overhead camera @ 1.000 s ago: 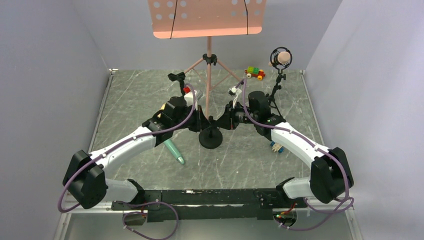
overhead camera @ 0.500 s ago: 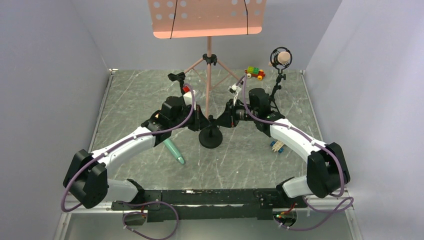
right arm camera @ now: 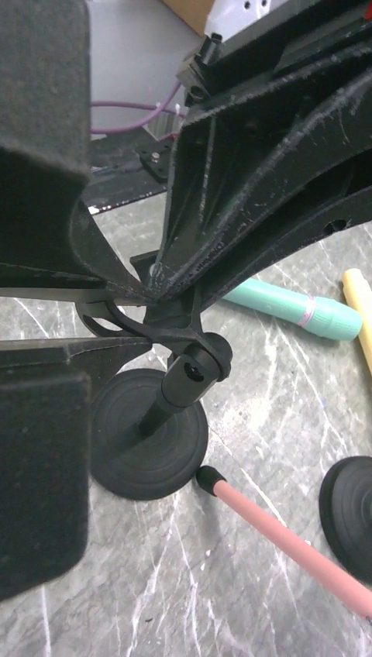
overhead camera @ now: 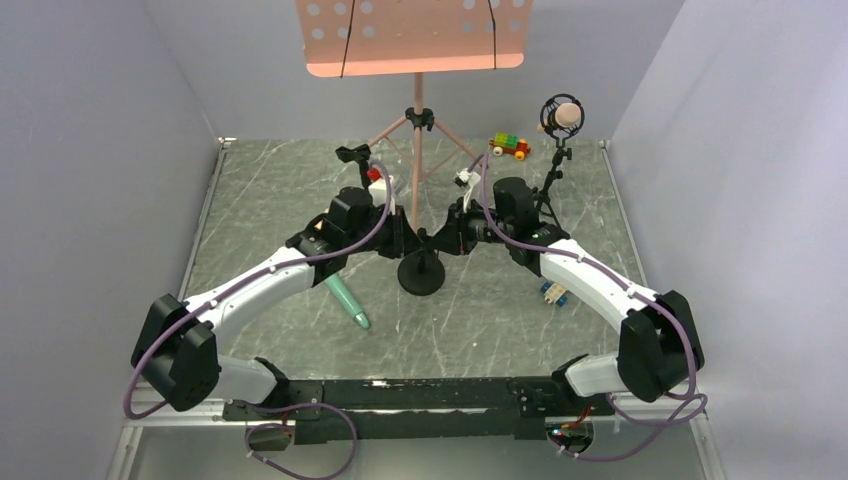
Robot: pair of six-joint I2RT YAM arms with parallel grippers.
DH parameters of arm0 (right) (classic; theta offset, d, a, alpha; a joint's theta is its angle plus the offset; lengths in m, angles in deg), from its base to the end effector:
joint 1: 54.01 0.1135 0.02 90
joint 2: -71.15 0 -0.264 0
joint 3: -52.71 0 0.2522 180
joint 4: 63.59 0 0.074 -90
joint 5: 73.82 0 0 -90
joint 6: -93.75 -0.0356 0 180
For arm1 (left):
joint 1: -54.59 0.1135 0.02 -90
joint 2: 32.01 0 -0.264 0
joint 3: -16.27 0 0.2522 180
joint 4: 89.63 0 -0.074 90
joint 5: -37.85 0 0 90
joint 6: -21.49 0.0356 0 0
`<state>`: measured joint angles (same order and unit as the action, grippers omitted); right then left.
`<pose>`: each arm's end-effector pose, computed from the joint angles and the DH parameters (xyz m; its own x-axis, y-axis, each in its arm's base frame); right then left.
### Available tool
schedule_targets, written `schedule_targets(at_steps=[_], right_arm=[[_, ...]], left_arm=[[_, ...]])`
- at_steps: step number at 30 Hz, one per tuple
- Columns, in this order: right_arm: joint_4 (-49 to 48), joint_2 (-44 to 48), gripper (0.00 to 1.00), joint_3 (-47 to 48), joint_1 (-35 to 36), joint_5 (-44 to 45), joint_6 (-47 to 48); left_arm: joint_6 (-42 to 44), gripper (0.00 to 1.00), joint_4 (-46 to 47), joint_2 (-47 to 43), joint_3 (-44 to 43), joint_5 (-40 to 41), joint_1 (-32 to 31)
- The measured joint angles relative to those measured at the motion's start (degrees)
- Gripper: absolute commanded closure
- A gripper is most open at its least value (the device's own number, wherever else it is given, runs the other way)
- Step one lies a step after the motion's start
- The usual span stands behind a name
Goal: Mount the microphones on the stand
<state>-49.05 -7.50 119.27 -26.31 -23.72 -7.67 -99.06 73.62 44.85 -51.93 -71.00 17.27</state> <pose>0.2596 0.1621 0.2741 -0.5601 -0.1225 -0.8193 -0.7686 0.4458 0.4588 0.2368 -0.1950 0.2864 -0.7035 -0.0686 -0.7074 0.5205 0.6280 -0.5785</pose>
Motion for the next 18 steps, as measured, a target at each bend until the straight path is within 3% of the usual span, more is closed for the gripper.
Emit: schedule_targets(at_steps=[6,12,18], right_arm=[[2.23,0.39,1.0,0.94,1.25,3.23,0.09],[2.97,0.39,1.0,1.29,1.66,4.15,0.26],[2.54,0.42,1.0,1.57,1.16,7.17,1.11]], left_arm=[[-0.55,0.59,-2.97,0.24,-1.55,3.13,-1.07],[-0.74,0.42,-5.18,-0.59,-1.64,5.31,-0.94],[-0.11,0.29,-5.62,-11.47,-1.44,3.82,-1.9]])
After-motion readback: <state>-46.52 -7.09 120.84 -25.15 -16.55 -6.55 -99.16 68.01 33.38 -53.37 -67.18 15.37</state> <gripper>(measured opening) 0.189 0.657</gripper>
